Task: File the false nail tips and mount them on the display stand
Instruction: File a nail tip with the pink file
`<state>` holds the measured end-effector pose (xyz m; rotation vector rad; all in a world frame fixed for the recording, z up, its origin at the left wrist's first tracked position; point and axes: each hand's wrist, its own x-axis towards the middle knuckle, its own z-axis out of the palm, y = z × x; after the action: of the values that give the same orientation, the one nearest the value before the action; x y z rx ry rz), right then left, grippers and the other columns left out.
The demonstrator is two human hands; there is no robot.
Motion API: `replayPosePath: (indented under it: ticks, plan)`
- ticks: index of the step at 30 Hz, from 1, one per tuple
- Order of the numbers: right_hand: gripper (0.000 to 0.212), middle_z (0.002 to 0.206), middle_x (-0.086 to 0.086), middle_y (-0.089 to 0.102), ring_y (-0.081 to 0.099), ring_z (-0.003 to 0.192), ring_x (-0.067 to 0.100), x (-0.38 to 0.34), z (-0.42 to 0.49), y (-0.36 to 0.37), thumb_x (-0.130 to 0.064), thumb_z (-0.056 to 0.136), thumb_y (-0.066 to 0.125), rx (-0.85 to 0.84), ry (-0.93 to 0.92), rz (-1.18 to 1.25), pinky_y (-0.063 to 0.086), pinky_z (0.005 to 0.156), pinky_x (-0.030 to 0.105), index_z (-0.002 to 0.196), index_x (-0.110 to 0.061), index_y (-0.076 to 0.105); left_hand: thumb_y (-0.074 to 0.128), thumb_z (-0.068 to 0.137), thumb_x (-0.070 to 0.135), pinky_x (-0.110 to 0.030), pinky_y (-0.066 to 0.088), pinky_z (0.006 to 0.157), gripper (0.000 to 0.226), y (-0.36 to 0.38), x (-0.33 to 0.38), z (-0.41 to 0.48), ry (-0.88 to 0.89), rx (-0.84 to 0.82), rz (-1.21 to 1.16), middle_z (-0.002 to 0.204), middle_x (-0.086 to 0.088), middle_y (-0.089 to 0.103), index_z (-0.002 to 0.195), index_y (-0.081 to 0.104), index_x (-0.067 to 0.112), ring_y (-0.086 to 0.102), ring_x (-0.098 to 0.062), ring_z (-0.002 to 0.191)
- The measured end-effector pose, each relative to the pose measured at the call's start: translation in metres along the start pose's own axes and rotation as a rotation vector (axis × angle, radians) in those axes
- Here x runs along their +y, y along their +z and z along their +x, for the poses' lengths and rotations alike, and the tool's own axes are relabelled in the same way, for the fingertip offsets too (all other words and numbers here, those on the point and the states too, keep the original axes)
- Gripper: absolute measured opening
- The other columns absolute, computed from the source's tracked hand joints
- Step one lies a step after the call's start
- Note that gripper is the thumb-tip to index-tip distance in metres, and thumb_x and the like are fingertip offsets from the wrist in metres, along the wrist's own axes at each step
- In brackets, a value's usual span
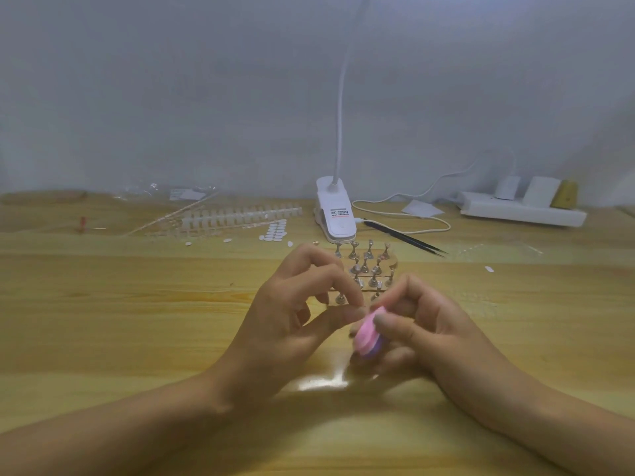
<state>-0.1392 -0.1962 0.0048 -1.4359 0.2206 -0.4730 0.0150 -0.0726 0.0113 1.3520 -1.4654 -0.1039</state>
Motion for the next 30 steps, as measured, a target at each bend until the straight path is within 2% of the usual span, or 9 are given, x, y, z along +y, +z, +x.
replayPosePath:
  ticks: [2, 6, 9, 13, 17, 22, 24, 28, 30]
  plan:
    - [0.024, 0.092, 0.019, 0.072, 0.074, 0.080, 0.033, 0.0001, -0.0003, 0.0012, -0.025, 0.087, 0.076, -0.035, -0.020, -0.019, 0.059, 0.057, 0.030, 0.091, -0.010, 0.057, 0.068, 0.083, 0.031, -0.032, 0.043, 0.056, 0.004, 0.0005, -0.0001, -0.0009, 0.011, -0.014, 0.000, 0.096, 0.010, 0.051, 0.081, 0.066, 0.028, 0.052, -0.014, 0.083]
    - [0.021, 0.087, 0.015, 0.072, 0.074, 0.075, 0.029, -0.0014, 0.0004, -0.0002, -0.028, 0.081, 0.080, 0.104, -0.057, 0.009, 0.057, 0.055, 0.029, 0.084, -0.018, 0.062, 0.069, 0.083, 0.033, -0.032, 0.042, 0.055, 0.007, 0.0003, 0.0004, -0.0011, -0.005, -0.011, -0.012, 0.096, 0.011, 0.051, 0.081, 0.068, 0.027, 0.052, -0.014, 0.082]
    - [0.022, 0.097, 0.017, 0.073, 0.074, 0.082, 0.033, 0.0008, -0.0012, 0.0018, -0.025, 0.087, 0.075, -0.075, -0.025, -0.033, 0.059, 0.061, 0.031, 0.090, -0.013, 0.056, 0.068, 0.083, 0.034, -0.027, 0.043, 0.054, 0.007, 0.0002, -0.0005, -0.0003, -0.012, -0.009, -0.011, 0.095, 0.014, 0.051, 0.080, 0.067, 0.028, 0.053, -0.013, 0.082]
    - [0.019, 0.095, 0.016, 0.073, 0.074, 0.086, 0.035, -0.0002, -0.0005, 0.0007, -0.026, 0.085, 0.073, 0.067, -0.094, -0.024, 0.058, 0.058, 0.028, 0.090, -0.015, 0.059, 0.068, 0.082, 0.040, -0.025, 0.042, 0.054, 0.011, -0.0005, -0.0017, 0.0002, -0.057, 0.007, -0.044, 0.096, 0.015, 0.051, 0.079, 0.068, 0.029, 0.052, -0.012, 0.080]
    - [0.022, 0.100, 0.017, 0.072, 0.074, 0.085, 0.035, 0.0018, -0.0005, 0.0027, -0.024, 0.086, 0.076, -0.033, -0.063, -0.041, 0.059, 0.060, 0.030, 0.092, -0.014, 0.057, 0.068, 0.082, 0.040, -0.023, 0.041, 0.054, 0.011, -0.0002, -0.0025, 0.0002, -0.046, 0.003, -0.021, 0.096, 0.016, 0.051, 0.081, 0.067, 0.030, 0.052, -0.012, 0.080]
    - [0.023, 0.095, 0.013, 0.073, 0.074, 0.083, 0.032, -0.0019, 0.0007, -0.0005, -0.025, 0.086, 0.074, 0.096, -0.096, -0.066, 0.058, 0.059, 0.030, 0.094, -0.012, 0.057, 0.069, 0.082, 0.038, -0.024, 0.041, 0.054, 0.010, -0.0001, -0.0018, 0.0001, -0.052, -0.006, -0.024, 0.094, 0.016, 0.051, 0.079, 0.068, 0.029, 0.052, -0.011, 0.080]
    - [0.021, 0.097, 0.013, 0.072, 0.075, 0.082, 0.031, -0.0001, -0.0002, 0.0014, -0.022, 0.088, 0.074, -0.015, -0.076, -0.095, 0.059, 0.059, 0.031, 0.097, -0.016, 0.058, 0.069, 0.081, 0.037, -0.022, 0.041, 0.055, 0.010, -0.0001, -0.0016, -0.0002, -0.048, -0.008, -0.020, 0.094, 0.015, 0.051, 0.079, 0.069, 0.027, 0.052, -0.013, 0.080]
    - [0.026, 0.092, 0.011, 0.071, 0.074, 0.084, 0.027, -0.0036, -0.0007, 0.0000, -0.021, 0.091, 0.067, 0.122, -0.190, -0.140, 0.059, 0.059, 0.030, 0.115, -0.021, 0.057, 0.073, 0.081, 0.035, -0.026, 0.042, 0.055, 0.010, -0.0006, -0.0009, -0.0007, -0.081, -0.007, -0.050, 0.094, 0.015, 0.052, 0.079, 0.069, 0.025, 0.052, -0.012, 0.080]
    - [0.029, 0.092, 0.011, 0.072, 0.074, 0.082, 0.026, -0.0038, -0.0010, 0.0019, -0.021, 0.089, 0.065, 0.036, -0.148, -0.166, 0.060, 0.058, 0.032, 0.117, -0.024, 0.057, 0.071, 0.082, 0.036, -0.027, 0.042, 0.055, 0.011, -0.0005, -0.0005, -0.0009, -0.068, -0.011, -0.041, 0.095, 0.014, 0.052, 0.079, 0.069, 0.025, 0.052, -0.012, 0.080]
